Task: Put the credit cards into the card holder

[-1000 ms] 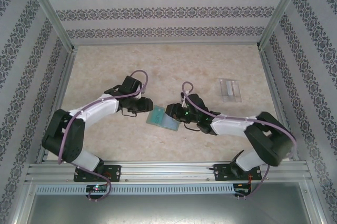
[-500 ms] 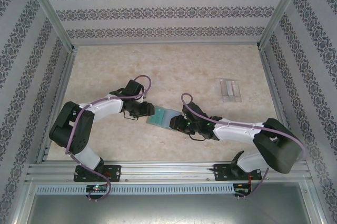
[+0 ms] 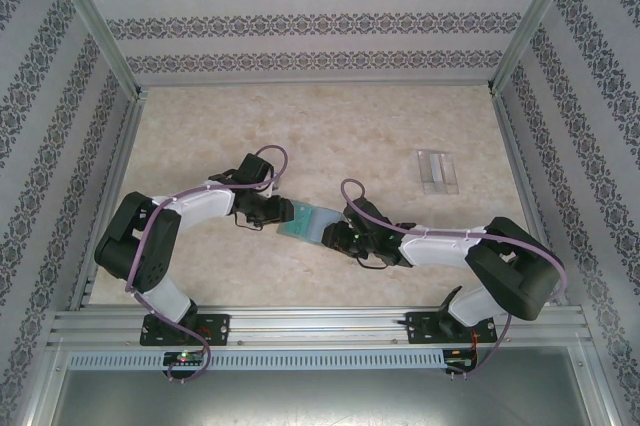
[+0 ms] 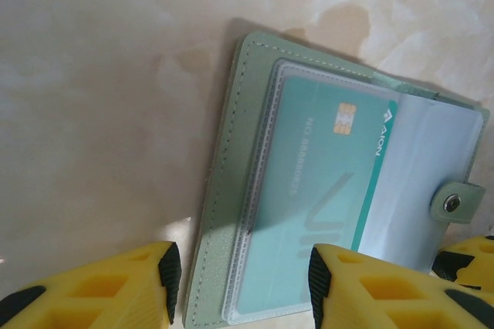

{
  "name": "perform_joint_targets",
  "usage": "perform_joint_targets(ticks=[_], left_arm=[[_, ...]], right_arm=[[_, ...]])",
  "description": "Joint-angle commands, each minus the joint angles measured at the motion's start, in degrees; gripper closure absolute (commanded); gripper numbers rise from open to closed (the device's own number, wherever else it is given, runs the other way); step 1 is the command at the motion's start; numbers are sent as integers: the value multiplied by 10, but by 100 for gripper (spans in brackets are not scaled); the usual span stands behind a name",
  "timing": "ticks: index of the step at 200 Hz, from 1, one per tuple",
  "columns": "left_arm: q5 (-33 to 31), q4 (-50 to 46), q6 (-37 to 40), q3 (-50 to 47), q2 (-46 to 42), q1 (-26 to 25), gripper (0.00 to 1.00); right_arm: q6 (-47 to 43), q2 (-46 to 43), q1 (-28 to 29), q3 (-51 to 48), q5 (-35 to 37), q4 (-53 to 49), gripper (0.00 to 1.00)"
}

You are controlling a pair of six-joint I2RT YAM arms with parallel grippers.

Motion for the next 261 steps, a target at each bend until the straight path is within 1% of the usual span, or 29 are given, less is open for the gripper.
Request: perform_joint_targets(ticks=[1,35,49,63,83,135,175,222,261], left_arm=[[2,4,-4,-10,-11,-8,51],[7,5,-7,-6,0,-9,51],[14,12,-10,-8,-2,-9,54],[17,12,-9,-6,-2,-10,56],[19,3,-7,3,0,-11,56],[24,2,-5,3,12,-13,56],[23,3,-3,2,13,-13,57],[25,7,-4,-3,16,-13,57],[24,11,-6,-5,16,-14,58]], right_arm=[[12,-8,-1,9,16,-10,61],[12,-25,-1,18,38,-52,58],[12,-36,2,24,49,-70,57],[5,-40,2,27,56,-72,57],[8,-30,2,37,54,-71,57],[27,15,2,51,33,-40,62],[28,33,1,56,27,-35,62],[22,35,1,65,21,-40,72],[25,43,1,64,19,-37,74]])
